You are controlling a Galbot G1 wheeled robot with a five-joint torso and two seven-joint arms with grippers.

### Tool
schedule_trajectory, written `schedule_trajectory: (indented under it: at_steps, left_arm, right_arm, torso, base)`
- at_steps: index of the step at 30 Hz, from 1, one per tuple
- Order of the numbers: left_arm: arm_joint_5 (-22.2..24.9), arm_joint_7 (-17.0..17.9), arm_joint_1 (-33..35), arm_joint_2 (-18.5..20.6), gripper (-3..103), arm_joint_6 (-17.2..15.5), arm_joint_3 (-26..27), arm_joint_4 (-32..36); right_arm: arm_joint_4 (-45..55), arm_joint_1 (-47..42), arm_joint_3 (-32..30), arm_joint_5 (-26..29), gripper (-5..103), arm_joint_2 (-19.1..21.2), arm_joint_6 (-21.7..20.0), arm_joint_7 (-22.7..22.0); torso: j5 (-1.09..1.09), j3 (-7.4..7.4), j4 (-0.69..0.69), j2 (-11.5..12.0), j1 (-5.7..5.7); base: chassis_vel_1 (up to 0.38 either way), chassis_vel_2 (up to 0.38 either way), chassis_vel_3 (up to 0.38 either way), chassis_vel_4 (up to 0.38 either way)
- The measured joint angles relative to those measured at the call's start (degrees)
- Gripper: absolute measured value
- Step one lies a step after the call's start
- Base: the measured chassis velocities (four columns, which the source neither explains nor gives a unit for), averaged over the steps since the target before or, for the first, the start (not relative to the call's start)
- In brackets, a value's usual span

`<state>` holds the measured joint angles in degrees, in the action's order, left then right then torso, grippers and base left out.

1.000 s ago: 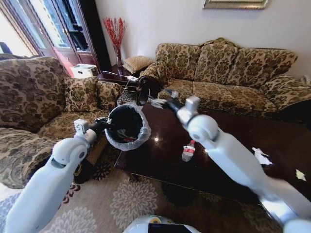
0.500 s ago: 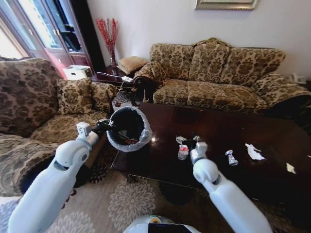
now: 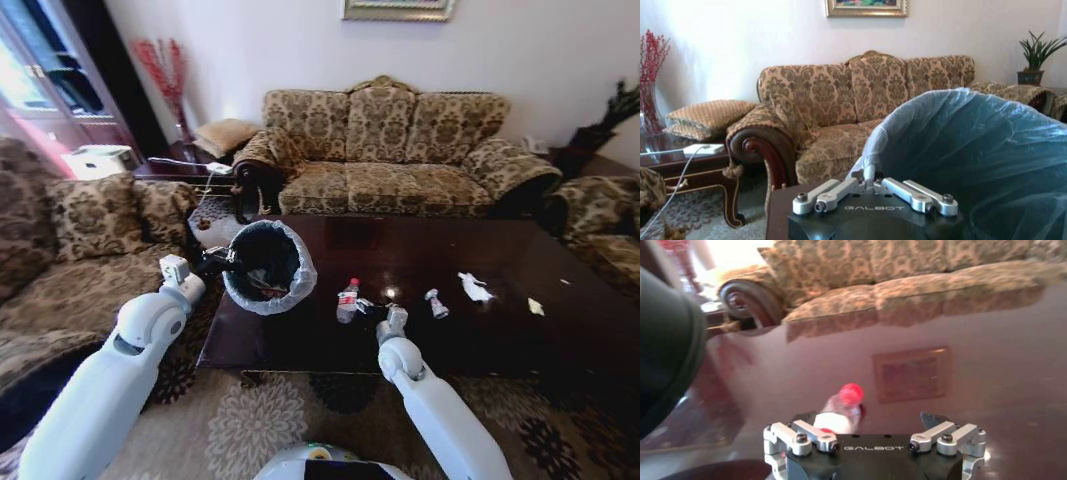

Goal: Move to the front of the table and place the trash on the table into the trash bin.

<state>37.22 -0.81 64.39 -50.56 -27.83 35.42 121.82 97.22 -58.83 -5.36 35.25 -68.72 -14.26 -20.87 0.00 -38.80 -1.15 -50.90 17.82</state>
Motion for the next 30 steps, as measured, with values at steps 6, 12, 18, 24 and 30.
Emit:
schedule_trajectory:
  at_steps: [6, 12, 18, 24, 30]
  left_arm:
    - [0.02, -0.05, 0.38, -0.08, 0, 0.23, 0.28, 0.15]
    - [0.02, -0.28, 0.46, -0.45, 0, 0.74, 0.25, 0.24]
    - [0.04, -0.3, -0.21, -0.44, 0, 1.08, -0.08, -0.22]
    - [0.12, -0.75, -0.76, -0.38, 0, 1.09, -0.16, -0.35]
    - [0.14, -1.04, -0.65, -0.36, 0, 1.17, -0.03, -0.36]
  right_arm:
    - [-3.4, 2.8, 1.93, 0.08, 100, -0.77, 0.07, 1.86]
    - [-5.2, 4.75, 4.03, 0.11, 100, -1.49, -0.85, -0.76]
    - [-6.1, 5.03, 4.12, 0.48, 89, -1.9, -1.46, -0.69]
    - [-7.15, 5.31, 4.08, 1.22, 68, -2.83, -1.69, 0.22]
    - [-7.68, 5.73, 3.93, 1.49, 54, -3.72, -1.62, -0.03]
  torso:
    - [-0.02, 0.0, -0.04, 0.0, 0.0]
    - [-0.01, 0.0, -0.01, 0.0, 0.0]
    - [-0.01, 0.0, -0.02, 0.0, 0.0]
    - [-0.01, 0.01, -0.01, 0.0, 0.0]
    - [-0.02, 0.01, -0.02, -0.01, -0.01]
  base:
    - [0.0, 0.0, 0.0, 0.0]
    - [0.0, 0.0, 0.0, 0.0]
    - [0.0, 0.0, 0.0, 0.0]
    - [0.0, 0.0, 0.0, 0.0]
    - [0.0, 0.0, 0.0, 0.0]
